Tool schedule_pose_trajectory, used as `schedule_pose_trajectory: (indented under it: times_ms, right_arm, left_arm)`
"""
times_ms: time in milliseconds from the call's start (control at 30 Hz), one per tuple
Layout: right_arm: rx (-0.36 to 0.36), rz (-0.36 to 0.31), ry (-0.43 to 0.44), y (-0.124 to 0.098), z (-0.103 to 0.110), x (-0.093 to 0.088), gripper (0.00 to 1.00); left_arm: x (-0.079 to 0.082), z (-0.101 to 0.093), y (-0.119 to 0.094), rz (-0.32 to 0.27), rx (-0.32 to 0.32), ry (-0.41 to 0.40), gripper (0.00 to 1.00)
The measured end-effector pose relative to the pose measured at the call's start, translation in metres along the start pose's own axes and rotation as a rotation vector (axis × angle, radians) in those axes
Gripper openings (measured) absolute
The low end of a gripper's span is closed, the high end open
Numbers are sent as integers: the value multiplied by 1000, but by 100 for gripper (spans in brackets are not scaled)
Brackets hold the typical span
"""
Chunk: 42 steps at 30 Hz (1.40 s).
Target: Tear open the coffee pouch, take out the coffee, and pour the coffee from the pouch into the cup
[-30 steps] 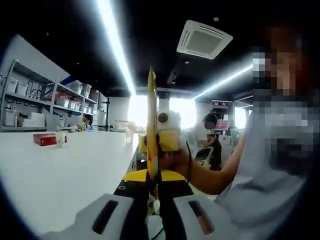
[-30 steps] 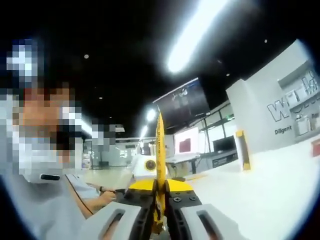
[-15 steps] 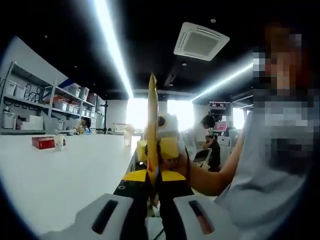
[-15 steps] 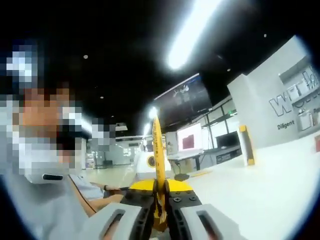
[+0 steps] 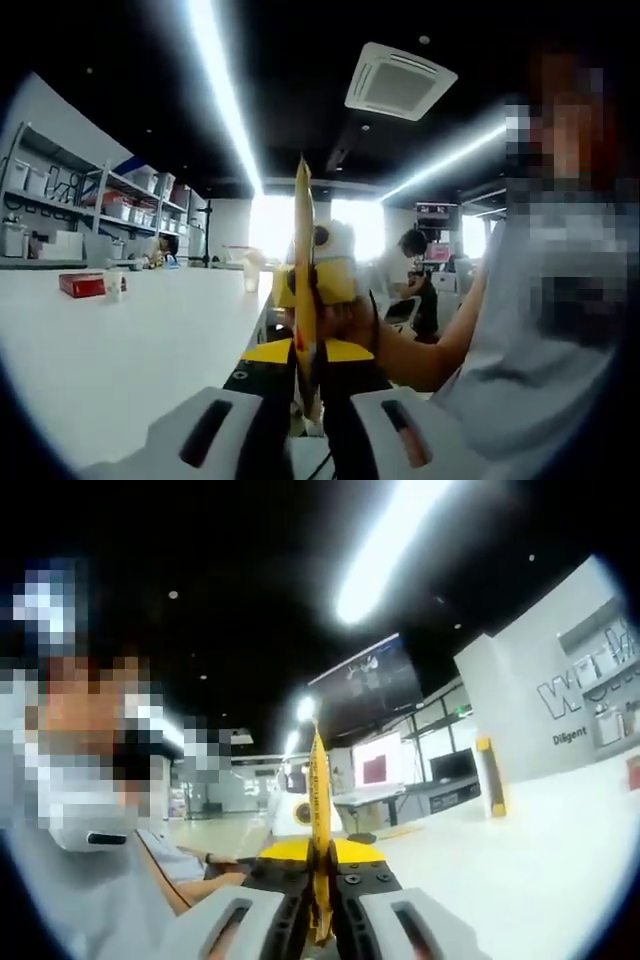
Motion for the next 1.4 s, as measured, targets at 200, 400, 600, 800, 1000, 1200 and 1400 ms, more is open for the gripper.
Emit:
schedule_pose_trajectory:
  times_ms: [200, 400, 600, 800, 1000, 1200, 1400]
  right_arm:
    - [-3, 11, -18, 2, 0, -3, 7]
    - [-2, 7, -55, 3, 1, -2, 10]
    - [-8, -2, -23, 0, 0, 1, 7]
    - [-14, 9, -20, 1, -2, -1, 6]
    - [-24, 22, -56, 1, -3, -3, 9]
    - [-35, -6, -57, 1, -4, 0, 9]
    - [-40, -10, -28, 0, -4, 1, 6]
  left_arm:
    - [2, 1, -2, 10, 27, 7, 9]
    - [-6, 0, -2, 107, 22, 0, 8]
    - [-6, 0, 2, 74, 23, 4, 10]
    - [-1, 0, 7, -11, 18, -2, 13]
    - [-3, 2, 7, 13, 36, -12, 8]
    - [-6, 3, 4, 62, 48, 0, 8]
    - [-7, 4, 7, 39, 38, 4, 12]
Point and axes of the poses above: the point that each gripper's makers call its tool centre point, and the gripper's own axes: y roughly forward along the fingers, z roughly to its left, x roughly out of its top, the point moved 10 cm from there along -y, roughly backward along the fingers, and after that the axes turned 5 degrees about -x, right-handed, at the moved point
